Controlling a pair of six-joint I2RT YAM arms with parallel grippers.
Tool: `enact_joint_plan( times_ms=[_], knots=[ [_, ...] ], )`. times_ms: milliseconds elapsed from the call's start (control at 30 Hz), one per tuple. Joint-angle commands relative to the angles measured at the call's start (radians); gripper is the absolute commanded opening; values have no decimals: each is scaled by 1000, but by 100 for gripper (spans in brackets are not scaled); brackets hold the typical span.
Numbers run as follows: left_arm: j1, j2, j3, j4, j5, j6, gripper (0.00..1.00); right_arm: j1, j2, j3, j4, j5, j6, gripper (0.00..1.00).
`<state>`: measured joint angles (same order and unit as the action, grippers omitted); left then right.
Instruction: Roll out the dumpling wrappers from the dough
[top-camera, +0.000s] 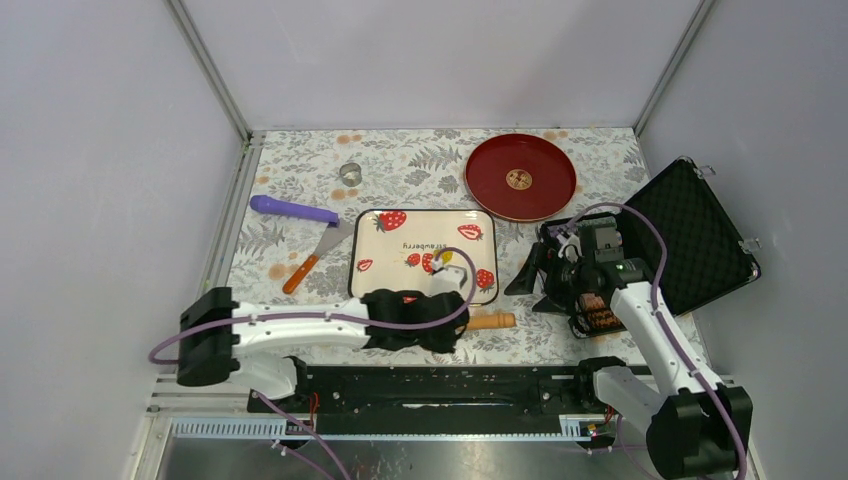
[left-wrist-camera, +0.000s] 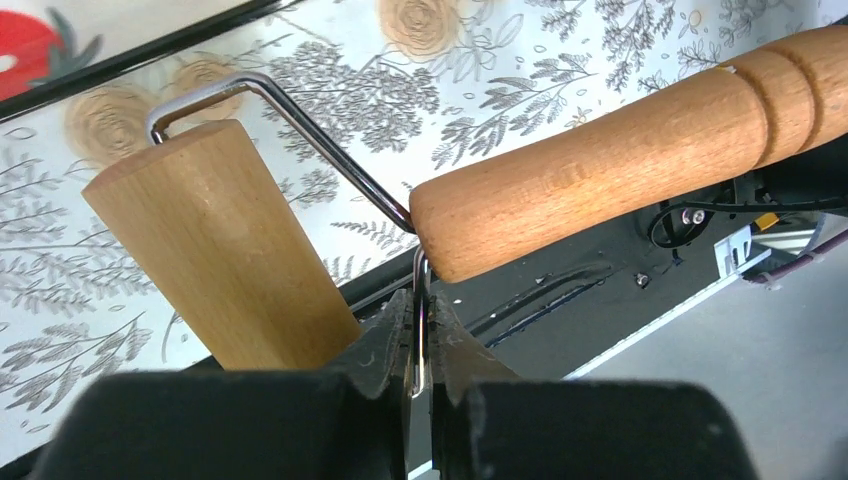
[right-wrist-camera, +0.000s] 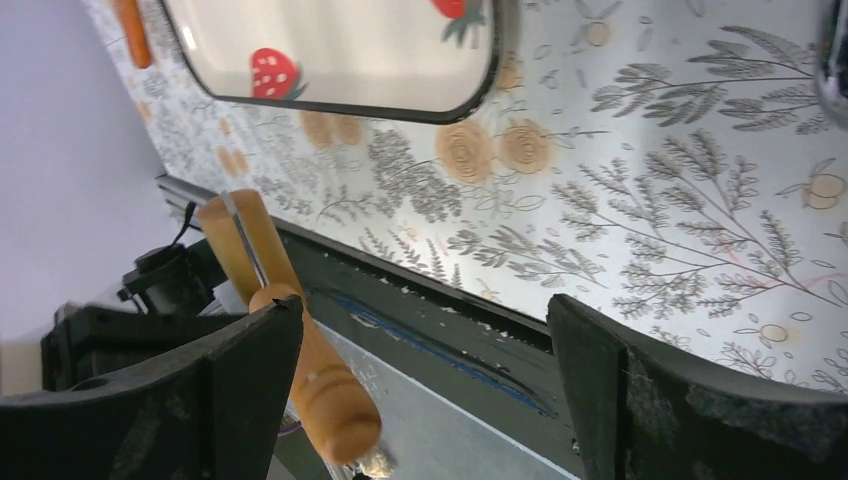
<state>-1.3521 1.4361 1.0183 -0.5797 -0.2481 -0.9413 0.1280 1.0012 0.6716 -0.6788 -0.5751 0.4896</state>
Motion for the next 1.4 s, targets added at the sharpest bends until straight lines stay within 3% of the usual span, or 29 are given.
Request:
enact_joint_plan(
  times_ms=[0, 100, 200, 533, 733, 900, 1367],
  knots=[
    [29, -124, -80, 22, -51, -71, 0, -4, -50, 91, -71, -118, -56, 99],
    [45, -211, -135, 24, -52, -95, 0, 0, -58, 101, -57, -230, -42, 99],
    [67, -289, -192, 46, -35, -113, 0, 43, -81, 69, 61, -303, 64, 99],
    [91, -436, -264, 63, -16, -129, 0, 407, 14, 21, 488, -237, 413, 94],
    [92, -459, -271, 61, -18, -135, 0, 551, 165, 111, 543, -194, 448, 83],
    [91, -467, -278, 60, -19, -138, 0, 593, 207, 116, 586, -186, 479, 72],
    [92, -469, -294, 66, -11, -155, 0, 641, 265, 143, 538, -137, 457, 65]
  ],
)
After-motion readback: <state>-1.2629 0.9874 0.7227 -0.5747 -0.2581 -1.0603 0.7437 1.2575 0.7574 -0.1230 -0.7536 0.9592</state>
